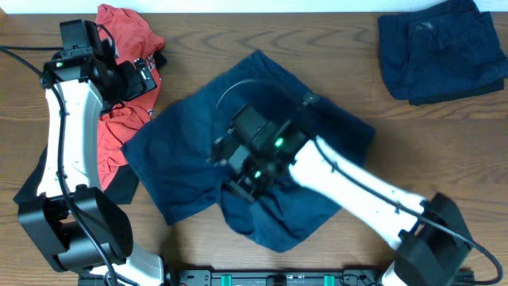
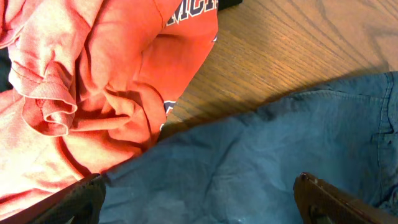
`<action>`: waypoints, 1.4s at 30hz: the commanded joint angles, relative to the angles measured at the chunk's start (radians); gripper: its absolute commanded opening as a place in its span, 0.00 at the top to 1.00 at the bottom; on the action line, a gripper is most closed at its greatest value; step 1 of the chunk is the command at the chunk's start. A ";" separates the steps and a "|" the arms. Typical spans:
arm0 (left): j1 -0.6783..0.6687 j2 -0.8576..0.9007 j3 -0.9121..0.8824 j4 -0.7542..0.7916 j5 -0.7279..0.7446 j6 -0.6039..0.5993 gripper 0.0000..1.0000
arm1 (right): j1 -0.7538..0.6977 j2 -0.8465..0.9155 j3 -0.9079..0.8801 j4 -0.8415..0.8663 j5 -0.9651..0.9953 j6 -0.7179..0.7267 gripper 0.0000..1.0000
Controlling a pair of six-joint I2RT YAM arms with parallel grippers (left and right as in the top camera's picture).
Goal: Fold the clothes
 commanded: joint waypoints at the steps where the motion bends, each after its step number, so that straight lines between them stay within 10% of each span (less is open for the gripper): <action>1: 0.005 0.005 -0.006 0.000 -0.013 0.014 0.02 | 0.101 -0.012 0.016 -0.005 -0.057 -0.059 0.99; 3: 0.005 0.005 -0.006 0.000 -0.013 0.014 0.02 | 0.159 -0.012 0.016 -0.006 -0.053 -0.094 0.96; 5: 0.005 0.005 -0.006 0.000 -0.013 0.014 0.02 | 0.189 -0.013 0.018 -0.016 -0.016 -0.110 0.68; 8: 0.005 0.005 -0.006 0.000 -0.013 0.014 0.02 | 0.198 -0.013 0.032 -0.043 0.018 -0.118 0.51; 18: 0.005 0.005 -0.006 0.004 -0.013 0.014 0.02 | 0.032 -0.042 0.092 -0.025 0.195 -0.130 0.20; 25: 0.004 0.005 -0.006 0.004 -0.013 0.014 0.02 | -0.229 0.012 0.094 0.299 0.411 -0.094 0.03; 42: -0.032 0.054 -0.009 -0.011 -0.012 0.033 0.02 | -0.471 0.342 0.094 0.458 0.422 -0.169 0.01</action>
